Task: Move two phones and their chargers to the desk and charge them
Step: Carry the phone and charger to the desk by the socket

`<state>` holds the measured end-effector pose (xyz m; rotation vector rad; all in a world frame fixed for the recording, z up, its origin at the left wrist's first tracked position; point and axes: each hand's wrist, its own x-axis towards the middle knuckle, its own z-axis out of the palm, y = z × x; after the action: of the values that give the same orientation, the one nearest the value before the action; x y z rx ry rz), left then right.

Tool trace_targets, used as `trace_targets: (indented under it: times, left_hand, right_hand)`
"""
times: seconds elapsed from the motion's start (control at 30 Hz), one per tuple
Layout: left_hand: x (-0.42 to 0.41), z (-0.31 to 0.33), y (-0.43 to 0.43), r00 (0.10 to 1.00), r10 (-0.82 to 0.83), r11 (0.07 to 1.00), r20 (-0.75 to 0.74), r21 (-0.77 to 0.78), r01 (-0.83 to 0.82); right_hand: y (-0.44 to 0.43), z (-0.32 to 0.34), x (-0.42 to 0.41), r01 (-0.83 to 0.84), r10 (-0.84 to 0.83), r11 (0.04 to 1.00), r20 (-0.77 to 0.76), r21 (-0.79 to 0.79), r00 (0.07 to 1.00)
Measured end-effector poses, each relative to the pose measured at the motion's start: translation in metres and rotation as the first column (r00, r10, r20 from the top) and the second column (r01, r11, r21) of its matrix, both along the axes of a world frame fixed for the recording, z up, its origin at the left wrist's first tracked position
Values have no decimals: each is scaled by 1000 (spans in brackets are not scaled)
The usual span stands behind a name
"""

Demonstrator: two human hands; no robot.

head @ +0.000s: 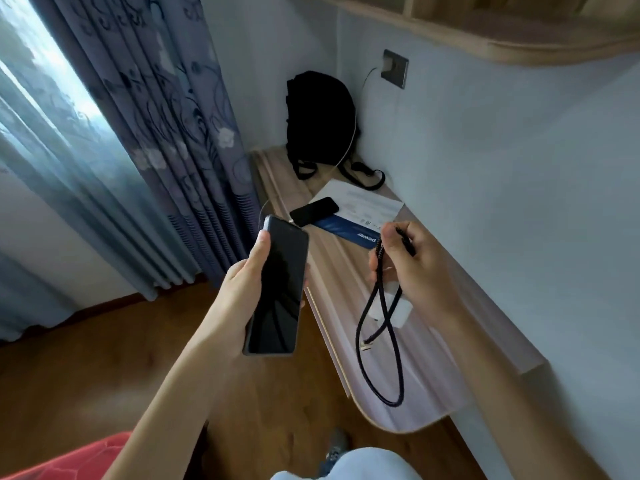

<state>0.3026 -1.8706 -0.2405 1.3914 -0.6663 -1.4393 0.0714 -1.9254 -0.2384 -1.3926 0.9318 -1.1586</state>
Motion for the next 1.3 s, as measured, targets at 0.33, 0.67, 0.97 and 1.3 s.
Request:
trace_targets:
  times: [0.33,0.67,0.97,1.3]
  left_hand:
    - [13,-45,-130,969,-189,978,158,114,172]
    - [16,-105,-268,904,-324,945,281,131,298]
    - [52,-182,-338,658,-608,776,444,158,610]
    - [55,-230,-402,557,-628,770,544,329,547]
  right_hand:
    - [-74,-55,29,63,-11,954,-176,293,984]
    - [-156,-113,72,310,-188,914,-405,260,895]
    - [-222,-176,104,429,-120,780,-565,455,816]
    - [-270,-247,132,587,-143,601,-649,543,747]
